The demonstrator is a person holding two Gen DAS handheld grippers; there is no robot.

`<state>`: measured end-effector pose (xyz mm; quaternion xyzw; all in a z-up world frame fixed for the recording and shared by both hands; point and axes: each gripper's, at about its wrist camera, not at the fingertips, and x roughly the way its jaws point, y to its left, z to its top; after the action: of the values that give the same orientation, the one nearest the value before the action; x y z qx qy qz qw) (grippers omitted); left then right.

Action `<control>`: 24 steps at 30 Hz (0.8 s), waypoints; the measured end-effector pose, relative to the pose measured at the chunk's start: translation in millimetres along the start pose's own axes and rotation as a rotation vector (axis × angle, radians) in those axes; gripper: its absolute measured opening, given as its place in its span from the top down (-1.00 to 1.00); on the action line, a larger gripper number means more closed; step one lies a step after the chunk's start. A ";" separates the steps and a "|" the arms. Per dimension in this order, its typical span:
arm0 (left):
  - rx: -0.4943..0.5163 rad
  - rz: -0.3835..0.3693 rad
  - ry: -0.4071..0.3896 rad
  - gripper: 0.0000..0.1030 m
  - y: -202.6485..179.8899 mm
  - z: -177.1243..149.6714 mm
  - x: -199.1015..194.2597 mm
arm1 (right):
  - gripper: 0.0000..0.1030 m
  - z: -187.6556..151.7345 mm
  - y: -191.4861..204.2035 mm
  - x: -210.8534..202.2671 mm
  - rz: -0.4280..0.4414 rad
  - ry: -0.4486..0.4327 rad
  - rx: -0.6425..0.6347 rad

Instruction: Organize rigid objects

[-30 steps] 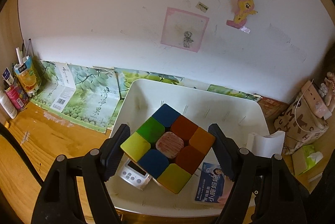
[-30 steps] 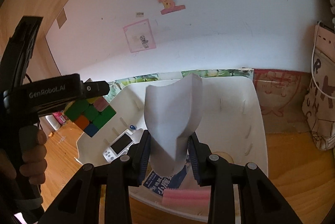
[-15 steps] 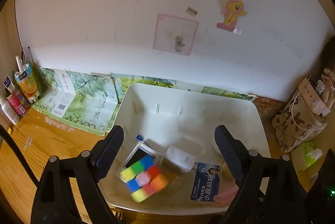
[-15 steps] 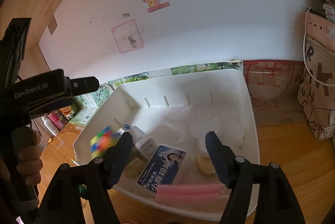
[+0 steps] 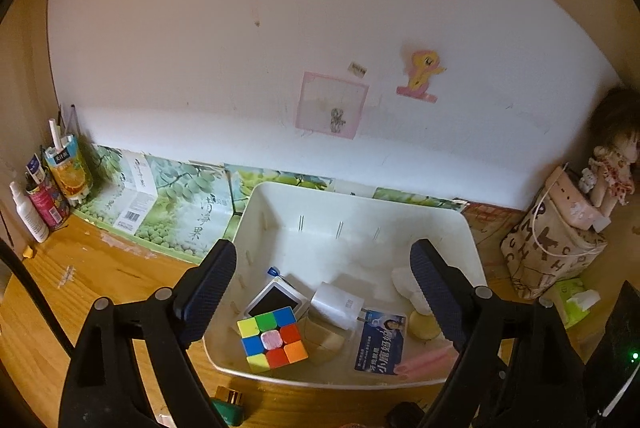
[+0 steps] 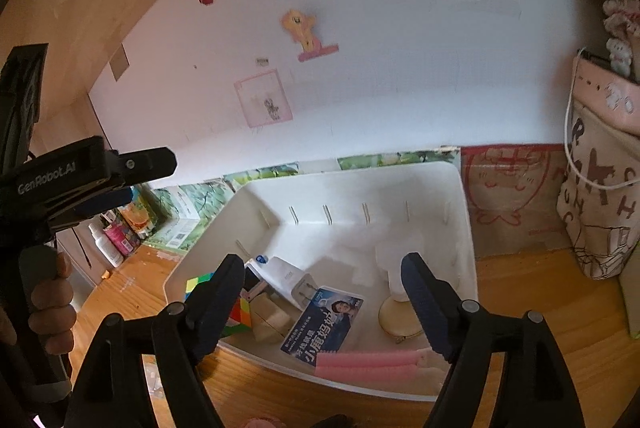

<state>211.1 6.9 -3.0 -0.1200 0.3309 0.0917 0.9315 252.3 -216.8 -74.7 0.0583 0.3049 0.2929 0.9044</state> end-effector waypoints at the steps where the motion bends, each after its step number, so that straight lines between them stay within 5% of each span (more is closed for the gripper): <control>1: -0.001 0.001 -0.008 -0.76 0.4 -0.4 -5.4 | -0.59 0.4 0.9 -3.4 -0.001 -0.007 -0.001; 24: -0.077 0.049 -0.085 -0.76 29.4 -34.9 -88.6 | -0.65 -7.4 21.9 -74.3 -0.006 -0.138 -0.028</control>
<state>115.3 16.9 22.5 -0.1436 0.2901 0.1320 0.9369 189.4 -241.3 -36.0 0.0646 0.2378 0.2897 0.9249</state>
